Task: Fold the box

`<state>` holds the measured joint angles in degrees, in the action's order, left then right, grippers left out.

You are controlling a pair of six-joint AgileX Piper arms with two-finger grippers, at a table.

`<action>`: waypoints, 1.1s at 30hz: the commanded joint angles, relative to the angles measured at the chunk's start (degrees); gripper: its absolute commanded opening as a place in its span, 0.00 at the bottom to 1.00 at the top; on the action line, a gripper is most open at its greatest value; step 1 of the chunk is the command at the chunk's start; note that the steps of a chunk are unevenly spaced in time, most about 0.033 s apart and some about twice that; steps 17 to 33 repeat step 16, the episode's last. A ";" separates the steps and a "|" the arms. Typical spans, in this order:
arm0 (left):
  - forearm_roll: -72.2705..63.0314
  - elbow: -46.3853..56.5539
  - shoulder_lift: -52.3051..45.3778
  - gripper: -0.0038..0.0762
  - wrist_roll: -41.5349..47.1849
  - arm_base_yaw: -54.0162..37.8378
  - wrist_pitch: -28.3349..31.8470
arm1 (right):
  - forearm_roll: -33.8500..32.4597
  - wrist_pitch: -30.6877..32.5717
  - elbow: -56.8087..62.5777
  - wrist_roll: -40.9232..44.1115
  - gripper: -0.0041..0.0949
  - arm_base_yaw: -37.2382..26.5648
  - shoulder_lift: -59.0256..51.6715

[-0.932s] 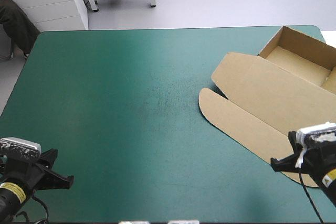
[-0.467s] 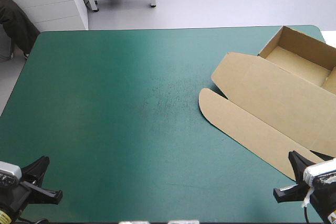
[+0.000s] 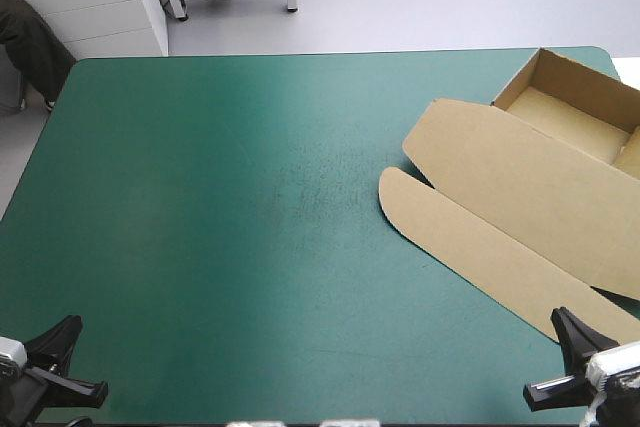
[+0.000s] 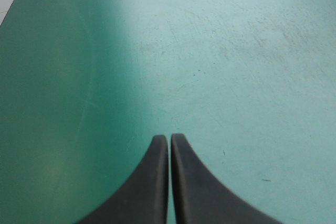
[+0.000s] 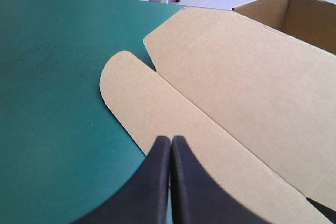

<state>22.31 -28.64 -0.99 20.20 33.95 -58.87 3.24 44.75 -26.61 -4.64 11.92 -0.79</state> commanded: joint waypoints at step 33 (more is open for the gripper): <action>0.69 -1.11 -0.70 0.04 1.84 0.09 -5.03 | -0.04 -5.29 1.28 1.54 0.03 -0.13 -1.24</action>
